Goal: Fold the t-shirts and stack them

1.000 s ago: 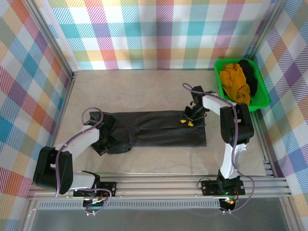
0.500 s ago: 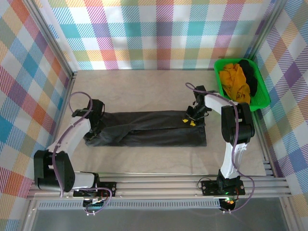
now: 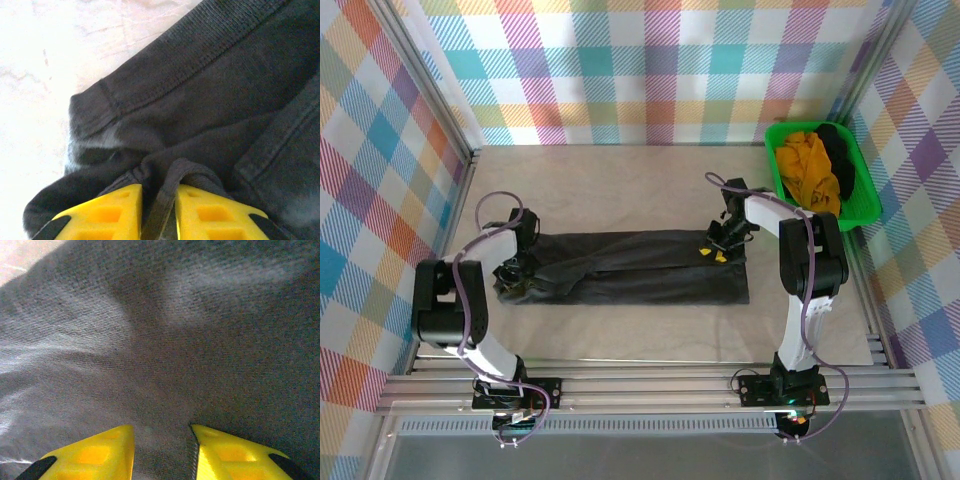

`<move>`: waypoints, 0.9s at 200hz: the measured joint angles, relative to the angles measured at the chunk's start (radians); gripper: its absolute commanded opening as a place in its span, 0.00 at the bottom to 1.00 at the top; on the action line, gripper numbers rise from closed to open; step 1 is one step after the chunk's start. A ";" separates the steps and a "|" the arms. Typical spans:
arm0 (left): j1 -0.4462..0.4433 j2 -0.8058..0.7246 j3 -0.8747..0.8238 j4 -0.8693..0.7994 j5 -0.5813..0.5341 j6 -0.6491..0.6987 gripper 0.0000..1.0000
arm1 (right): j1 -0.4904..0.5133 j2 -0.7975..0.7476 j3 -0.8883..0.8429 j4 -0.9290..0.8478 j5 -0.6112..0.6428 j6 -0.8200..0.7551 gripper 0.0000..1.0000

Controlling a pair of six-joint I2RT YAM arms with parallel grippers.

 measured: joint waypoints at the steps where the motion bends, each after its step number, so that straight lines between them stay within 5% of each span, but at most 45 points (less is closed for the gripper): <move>1: 0.001 0.005 0.002 0.000 0.000 0.003 0.29 | 0.000 0.000 0.000 0.000 0.000 0.000 0.34; 32: 0.014 0.037 0.033 0.000 -0.013 0.028 0.51 | 0.000 -0.001 0.000 -0.001 0.005 -0.016 0.34; 55: 0.015 0.002 0.058 -0.023 -0.028 0.005 0.53 | 0.001 -0.016 0.000 -0.008 0.040 -0.044 0.35; 78: 0.001 -0.113 0.099 -0.075 -0.042 -0.042 0.49 | 0.000 -0.059 0.004 -0.018 0.082 -0.082 0.35; 113: -0.078 -0.206 0.138 -0.082 0.060 -0.171 0.27 | 0.000 -0.068 0.067 -0.029 0.116 -0.124 0.32; 180: -0.122 0.169 0.182 -0.051 0.265 -0.378 0.22 | -0.026 0.122 0.220 -0.100 0.150 -0.130 0.29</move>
